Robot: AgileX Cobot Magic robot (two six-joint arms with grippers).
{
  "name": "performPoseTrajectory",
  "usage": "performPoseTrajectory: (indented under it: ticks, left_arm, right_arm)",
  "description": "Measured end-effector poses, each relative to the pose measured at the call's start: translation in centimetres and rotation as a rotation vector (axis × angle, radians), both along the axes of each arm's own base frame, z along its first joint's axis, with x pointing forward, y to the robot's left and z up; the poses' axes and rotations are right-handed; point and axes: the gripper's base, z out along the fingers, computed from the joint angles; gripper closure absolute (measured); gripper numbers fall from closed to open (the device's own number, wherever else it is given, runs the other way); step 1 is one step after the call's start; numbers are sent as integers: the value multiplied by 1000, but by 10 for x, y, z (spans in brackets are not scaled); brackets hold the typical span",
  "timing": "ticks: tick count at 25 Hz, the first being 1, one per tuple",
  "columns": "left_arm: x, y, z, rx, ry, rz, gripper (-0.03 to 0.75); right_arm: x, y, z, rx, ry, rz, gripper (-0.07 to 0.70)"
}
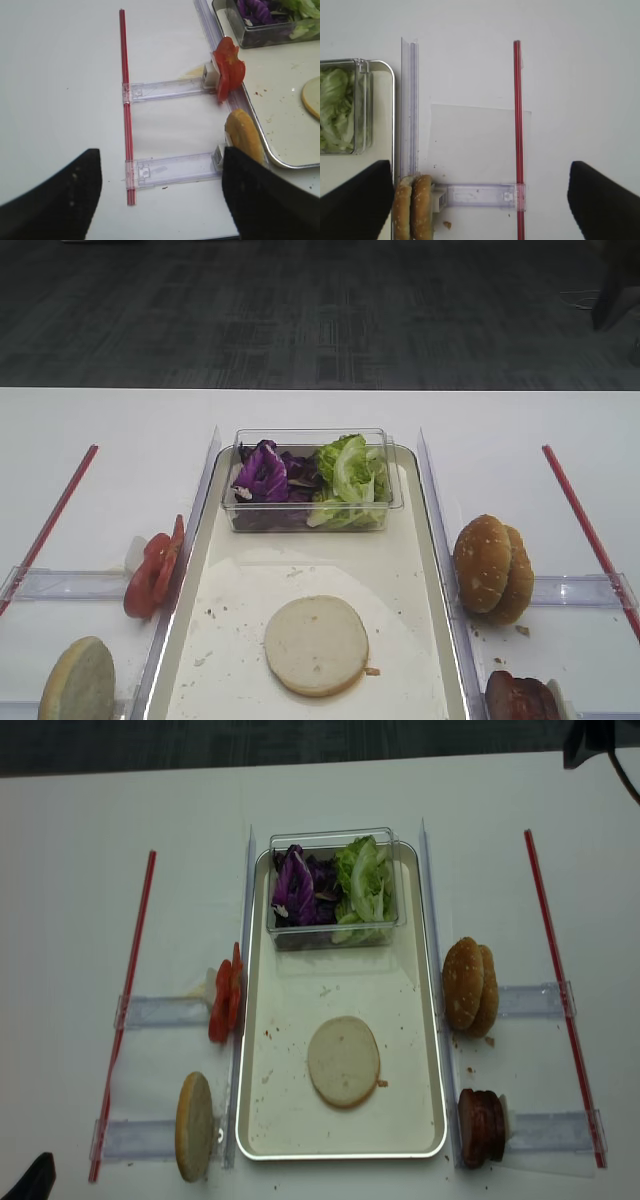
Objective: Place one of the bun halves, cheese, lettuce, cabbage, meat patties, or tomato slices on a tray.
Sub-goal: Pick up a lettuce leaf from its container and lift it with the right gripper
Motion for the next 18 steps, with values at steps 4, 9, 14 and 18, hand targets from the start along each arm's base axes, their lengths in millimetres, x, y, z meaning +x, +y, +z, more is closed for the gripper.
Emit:
performPoseTrajectory:
  ticks: [4, 9, 14, 18]
  left_arm:
    - [0, 0, 0, 0, 0, 0, 211]
    - [0, 0, 0, 0, 0, 0, 211]
    - [0, 0, 0, 0, 0, 0, 211]
    - [0, 0, 0, 0, 0, 0, 211]
  right_arm:
    - [27, 0, -7, -8, 17, 18, -61]
    - [48, -1, -18, -8, 47, 21, -61]
    - [56, -1, -27, -7, 75, 21, -61]
    - [59, -1, -31, -7, 77, 20, -61]
